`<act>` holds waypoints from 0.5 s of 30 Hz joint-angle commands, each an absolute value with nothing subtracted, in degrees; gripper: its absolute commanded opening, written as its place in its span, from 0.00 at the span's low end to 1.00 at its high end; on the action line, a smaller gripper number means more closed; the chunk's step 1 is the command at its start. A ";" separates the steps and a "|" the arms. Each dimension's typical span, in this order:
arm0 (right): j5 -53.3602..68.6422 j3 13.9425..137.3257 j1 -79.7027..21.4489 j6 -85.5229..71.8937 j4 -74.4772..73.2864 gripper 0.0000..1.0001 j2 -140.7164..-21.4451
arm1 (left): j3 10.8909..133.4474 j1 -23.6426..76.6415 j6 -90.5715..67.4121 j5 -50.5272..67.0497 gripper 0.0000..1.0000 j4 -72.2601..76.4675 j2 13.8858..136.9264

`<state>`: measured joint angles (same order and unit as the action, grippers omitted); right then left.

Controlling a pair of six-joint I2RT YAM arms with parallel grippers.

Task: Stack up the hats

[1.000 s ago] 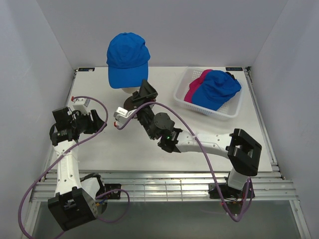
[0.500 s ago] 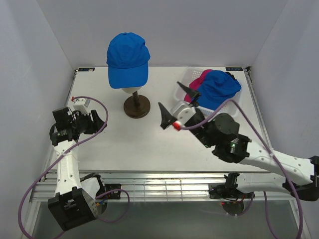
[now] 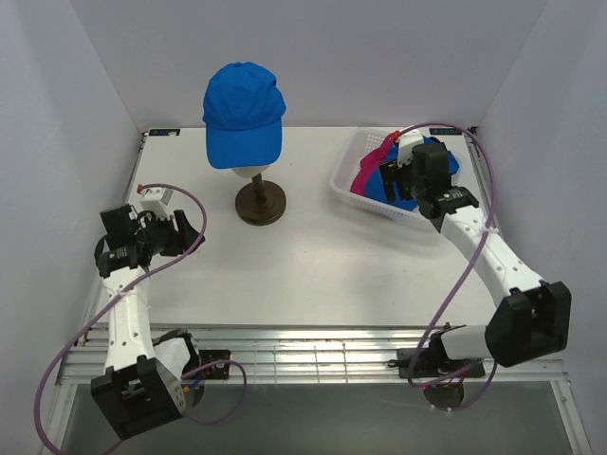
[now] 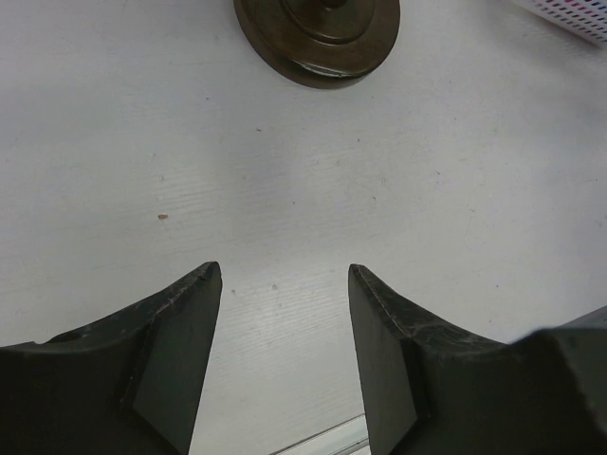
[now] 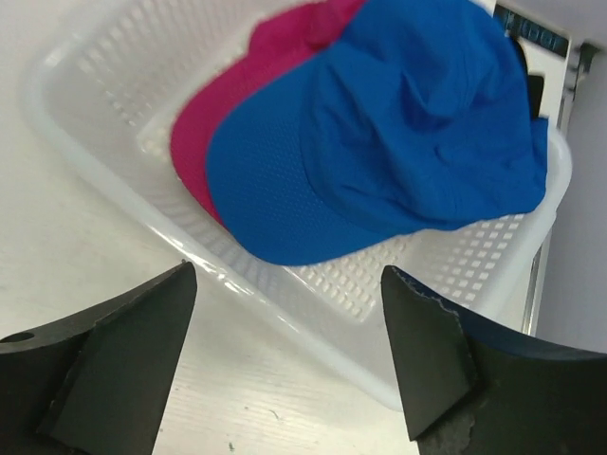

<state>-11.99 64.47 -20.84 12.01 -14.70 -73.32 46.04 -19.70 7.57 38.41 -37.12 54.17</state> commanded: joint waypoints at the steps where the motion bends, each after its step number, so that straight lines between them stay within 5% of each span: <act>1: -7.99 69.16 -16.53 6.33 -16.79 0.85 -77.77 | 47.90 -19.51 8.44 39.99 0.67 -37.44 53.96; 15: -0.62 81.30 -8.26 16.87 -10.11 0.89 -98.52 | 48.25 -19.51 8.53 39.64 0.66 -37.62 55.19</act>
